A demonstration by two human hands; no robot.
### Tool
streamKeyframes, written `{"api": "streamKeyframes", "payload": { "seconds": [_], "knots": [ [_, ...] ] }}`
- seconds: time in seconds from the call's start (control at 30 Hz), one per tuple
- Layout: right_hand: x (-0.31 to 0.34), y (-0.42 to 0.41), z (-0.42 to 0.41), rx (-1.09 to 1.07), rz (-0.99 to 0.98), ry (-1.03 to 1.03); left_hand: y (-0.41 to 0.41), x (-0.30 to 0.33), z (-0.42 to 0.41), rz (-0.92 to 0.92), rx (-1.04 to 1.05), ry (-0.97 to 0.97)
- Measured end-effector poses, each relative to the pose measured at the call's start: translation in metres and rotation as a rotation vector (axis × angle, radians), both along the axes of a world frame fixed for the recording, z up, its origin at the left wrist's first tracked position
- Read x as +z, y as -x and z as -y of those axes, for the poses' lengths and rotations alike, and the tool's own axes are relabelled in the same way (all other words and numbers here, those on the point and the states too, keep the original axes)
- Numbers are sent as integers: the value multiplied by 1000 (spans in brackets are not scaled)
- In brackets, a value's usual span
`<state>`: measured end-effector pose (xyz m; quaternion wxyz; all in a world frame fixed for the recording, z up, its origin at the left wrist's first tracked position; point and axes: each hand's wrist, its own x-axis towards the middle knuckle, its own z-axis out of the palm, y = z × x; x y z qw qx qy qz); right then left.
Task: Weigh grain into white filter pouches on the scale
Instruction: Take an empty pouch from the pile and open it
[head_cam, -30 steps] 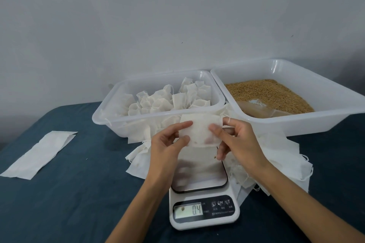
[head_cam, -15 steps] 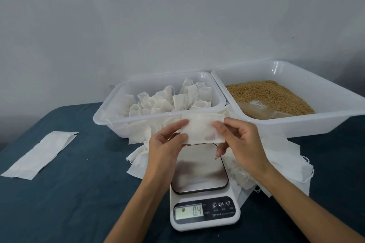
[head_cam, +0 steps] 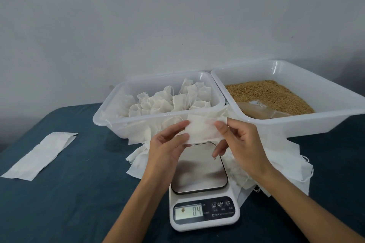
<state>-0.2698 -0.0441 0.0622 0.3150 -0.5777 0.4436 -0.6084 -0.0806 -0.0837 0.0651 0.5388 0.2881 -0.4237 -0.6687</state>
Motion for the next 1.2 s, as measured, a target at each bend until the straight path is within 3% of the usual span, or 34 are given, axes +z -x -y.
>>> {"api": "streamKeyframes", "payload": {
  "seconds": [0.07, 0.17, 0.27, 0.37, 0.63, 0.73, 0.8, 0.9, 0.97, 1.07, 1.2],
  "knots": [
    [1, 2, -1, 4, -27, -17, 0, 0, -1, 58, 53, 32],
    [8, 7, -3, 46, -103, -56, -2, 2, -7, 408, 238, 325],
    [23, 8, -9, 163, -197, -103, 1, 0, -17, 739, 161, 640],
    [43, 7, -15, 268, -317, -180, 9, -3, -21, 872, 58, 678],
    [102, 8, -18, 388, -599, -363, 8, 4, -32, 742, -10, 602],
    [115, -1, -17, 480, -663, -326, 10, 3, -35, 711, -43, 589],
    [121, 11, -5, 352, -584, -240, 10, 2, -32, 651, -17, 499],
    [115, 69, 28, -71, -549, -172, 8, 1, -25, 544, -10, 382],
    [102, 123, 51, -296, -842, -315, 8, 1, -24, 503, -21, 358],
    [73, 180, 71, -328, -1299, -774, 9, 2, -25, 452, -37, 338],
    [45, 206, 83, -303, -1404, -861, 9, 2, -24, 405, -34, 305]
  ]
}}
